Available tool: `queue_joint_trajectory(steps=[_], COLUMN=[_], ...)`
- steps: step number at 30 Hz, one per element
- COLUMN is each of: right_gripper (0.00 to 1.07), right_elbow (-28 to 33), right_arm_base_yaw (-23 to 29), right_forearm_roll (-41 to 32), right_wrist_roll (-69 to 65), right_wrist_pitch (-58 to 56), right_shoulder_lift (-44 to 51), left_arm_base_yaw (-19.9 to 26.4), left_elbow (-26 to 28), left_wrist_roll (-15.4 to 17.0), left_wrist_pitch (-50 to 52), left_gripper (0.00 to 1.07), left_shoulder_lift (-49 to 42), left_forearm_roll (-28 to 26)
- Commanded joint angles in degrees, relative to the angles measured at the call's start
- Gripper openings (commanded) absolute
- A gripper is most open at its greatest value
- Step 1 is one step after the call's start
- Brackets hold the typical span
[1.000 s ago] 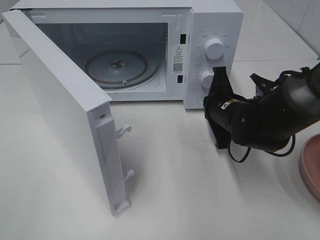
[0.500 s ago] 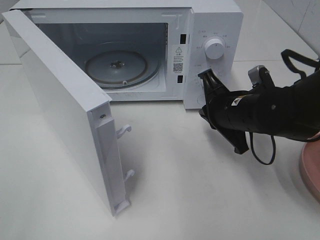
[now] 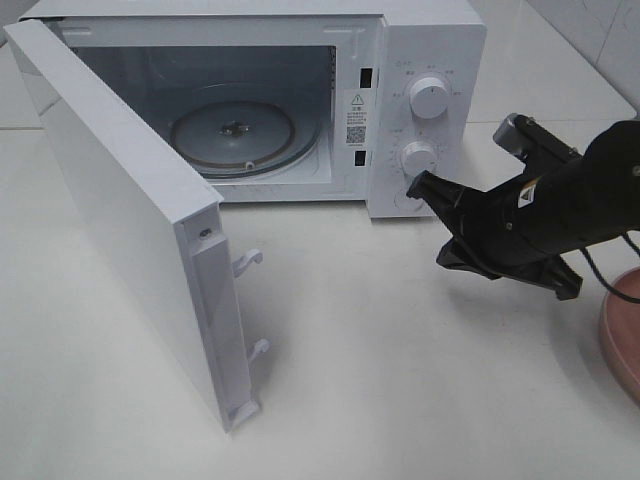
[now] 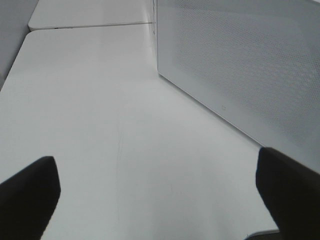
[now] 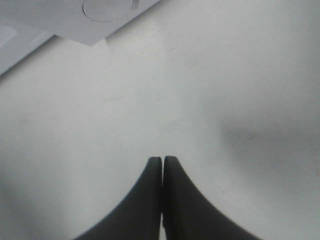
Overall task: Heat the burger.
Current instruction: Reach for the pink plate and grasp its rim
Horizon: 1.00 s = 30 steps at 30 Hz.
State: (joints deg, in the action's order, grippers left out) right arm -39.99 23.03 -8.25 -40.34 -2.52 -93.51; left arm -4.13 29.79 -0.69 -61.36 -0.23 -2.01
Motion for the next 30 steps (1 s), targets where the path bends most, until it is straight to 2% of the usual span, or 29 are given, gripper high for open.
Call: queue_joint_trajectory(steps=[1,2,8,16,20,30], right_gripper=[0.00,0.00,0.02,0.04,0.05,0.12], right_elbow=[-1.8,-3.0,-5.7,-7.3,-7.8,-7.8], right_arm_base_yaw=[-0.9,-1.1,-1.7,-1.7,-1.7,-7.2], right_forearm_roll=[1.6,1.6,2.2,3.0,3.3,7.7], right_wrist_roll=[7.9,11.9,24.2,38.6,39.1,39.1], right_wrist_pitch=[-8.4,-13.3,-25.1,-36.2,-40.7,-48.9], right_shoulder_lift=[2.6,3.6,5.8,8.5,9.3,12.8], left_arm_base_yaw=[0.1,0.1,0.1,0.1,0.1,0.1], left_elbow=[-0.2,-0.2,-0.2,-0.2,-0.2,-0.2], left_wrist_roll=[0.3,0.3,0.3,0.3,0.3,0.3], left_wrist_pitch=[0.2,0.2,0.2,0.2,0.2,0.2], left_gripper=[1.00,1.00,1.00,1.00,1.00,1.00], left_shoulder_lift=[-1.0,-1.0,-1.0,-1.0,-1.0,-1.0], left_forearm_roll=[0.0,0.0,0.0,0.0,0.0,0.0])
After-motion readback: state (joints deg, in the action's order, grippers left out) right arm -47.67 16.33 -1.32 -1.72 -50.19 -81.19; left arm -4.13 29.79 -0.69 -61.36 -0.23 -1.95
